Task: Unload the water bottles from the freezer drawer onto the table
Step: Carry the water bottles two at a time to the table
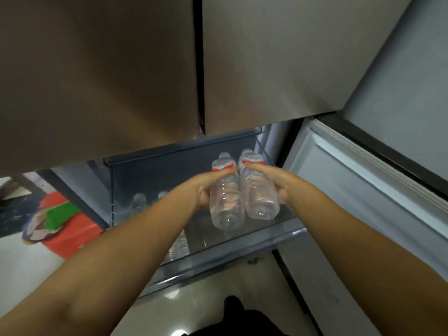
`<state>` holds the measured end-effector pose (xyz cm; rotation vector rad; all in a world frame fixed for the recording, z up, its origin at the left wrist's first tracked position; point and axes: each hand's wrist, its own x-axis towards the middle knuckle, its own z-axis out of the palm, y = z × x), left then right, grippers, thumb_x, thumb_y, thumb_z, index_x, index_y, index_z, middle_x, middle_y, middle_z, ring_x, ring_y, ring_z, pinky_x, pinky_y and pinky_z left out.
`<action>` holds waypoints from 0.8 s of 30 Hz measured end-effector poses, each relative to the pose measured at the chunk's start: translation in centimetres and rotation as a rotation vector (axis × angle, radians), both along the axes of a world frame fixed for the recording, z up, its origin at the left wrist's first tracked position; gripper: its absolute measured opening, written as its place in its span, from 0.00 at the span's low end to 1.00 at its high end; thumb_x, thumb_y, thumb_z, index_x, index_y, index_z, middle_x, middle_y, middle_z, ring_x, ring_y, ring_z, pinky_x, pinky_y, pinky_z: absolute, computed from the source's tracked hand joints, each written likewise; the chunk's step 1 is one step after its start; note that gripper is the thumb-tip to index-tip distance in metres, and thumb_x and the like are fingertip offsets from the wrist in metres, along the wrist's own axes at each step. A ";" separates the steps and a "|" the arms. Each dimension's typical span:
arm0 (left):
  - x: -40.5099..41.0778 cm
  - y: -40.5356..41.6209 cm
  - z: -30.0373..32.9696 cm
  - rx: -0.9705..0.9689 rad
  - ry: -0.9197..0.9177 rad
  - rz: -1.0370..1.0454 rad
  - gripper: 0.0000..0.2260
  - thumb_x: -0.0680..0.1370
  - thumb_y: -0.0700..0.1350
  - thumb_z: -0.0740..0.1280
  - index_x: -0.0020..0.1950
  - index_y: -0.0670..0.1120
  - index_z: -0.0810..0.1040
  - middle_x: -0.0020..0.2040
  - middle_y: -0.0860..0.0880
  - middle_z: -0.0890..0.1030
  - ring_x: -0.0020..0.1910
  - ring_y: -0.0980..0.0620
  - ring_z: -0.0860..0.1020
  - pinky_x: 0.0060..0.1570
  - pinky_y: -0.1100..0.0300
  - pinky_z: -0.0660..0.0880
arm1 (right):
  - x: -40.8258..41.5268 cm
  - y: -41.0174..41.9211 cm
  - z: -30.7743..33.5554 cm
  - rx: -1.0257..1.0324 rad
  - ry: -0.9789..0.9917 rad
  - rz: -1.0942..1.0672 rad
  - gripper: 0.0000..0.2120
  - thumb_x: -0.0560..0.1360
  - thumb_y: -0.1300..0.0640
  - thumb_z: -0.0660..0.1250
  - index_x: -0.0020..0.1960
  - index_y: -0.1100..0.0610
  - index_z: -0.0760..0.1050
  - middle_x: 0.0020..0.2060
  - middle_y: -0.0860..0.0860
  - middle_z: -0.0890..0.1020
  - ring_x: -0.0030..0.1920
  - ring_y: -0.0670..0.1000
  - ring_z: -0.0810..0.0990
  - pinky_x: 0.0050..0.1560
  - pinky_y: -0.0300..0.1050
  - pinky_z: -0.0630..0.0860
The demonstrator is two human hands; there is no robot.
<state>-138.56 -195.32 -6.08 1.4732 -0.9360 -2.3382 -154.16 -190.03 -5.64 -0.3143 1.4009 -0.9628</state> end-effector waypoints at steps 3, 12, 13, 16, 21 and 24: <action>-0.1 2.1 2.6 -0.039 0.013 -0.120 0.11 0.77 0.49 0.67 0.42 0.42 0.75 0.25 0.44 0.81 0.21 0.49 0.80 0.32 0.51 0.76 | 0.4 3.0 1.5 -0.032 0.039 -0.079 0.13 0.76 0.50 0.68 0.54 0.58 0.76 0.38 0.56 0.83 0.36 0.54 0.83 0.40 0.49 0.81; -2.6 9.0 5.2 -0.177 0.141 -0.489 0.08 0.75 0.47 0.70 0.46 0.43 0.78 0.31 0.45 0.83 0.26 0.49 0.82 0.28 0.57 0.80 | 0.7 16.9 2.8 -0.220 0.063 -0.477 0.20 0.73 0.48 0.71 0.60 0.57 0.77 0.55 0.58 0.83 0.53 0.57 0.83 0.55 0.53 0.79; -2.9 10.0 4.9 -0.228 0.150 -0.533 0.07 0.75 0.47 0.70 0.46 0.44 0.78 0.32 0.46 0.83 0.28 0.50 0.82 0.32 0.58 0.81 | 1.0 18.5 2.7 -0.229 0.133 -0.513 0.15 0.74 0.50 0.70 0.56 0.57 0.78 0.50 0.56 0.84 0.48 0.56 0.84 0.49 0.50 0.81; -3.6 13.0 3.4 -0.402 0.193 -0.648 0.09 0.74 0.45 0.72 0.52 0.45 0.78 0.42 0.45 0.82 0.38 0.49 0.81 0.45 0.54 0.79 | 1.7 23.5 1.8 -0.186 0.428 -0.630 0.13 0.74 0.53 0.70 0.55 0.57 0.77 0.44 0.55 0.85 0.43 0.54 0.84 0.43 0.46 0.81; -4.1 18.9 1.0 -0.747 0.179 -0.843 0.06 0.73 0.42 0.73 0.46 0.50 0.78 0.41 0.52 0.82 0.40 0.56 0.80 0.42 0.61 0.78 | 2.8 31.4 -1.8 -0.036 0.650 -0.751 0.32 0.65 0.45 0.77 0.64 0.56 0.72 0.53 0.52 0.82 0.48 0.51 0.83 0.46 0.47 0.80; -4.6 22.5 -1.7 -0.852 0.168 -0.939 0.08 0.71 0.40 0.74 0.44 0.49 0.76 0.38 0.54 0.80 0.35 0.63 0.79 0.36 0.71 0.76 | 4.9 36.0 -3.4 0.030 0.700 -0.847 0.27 0.69 0.51 0.76 0.63 0.54 0.68 0.49 0.46 0.79 0.46 0.44 0.79 0.43 0.39 0.74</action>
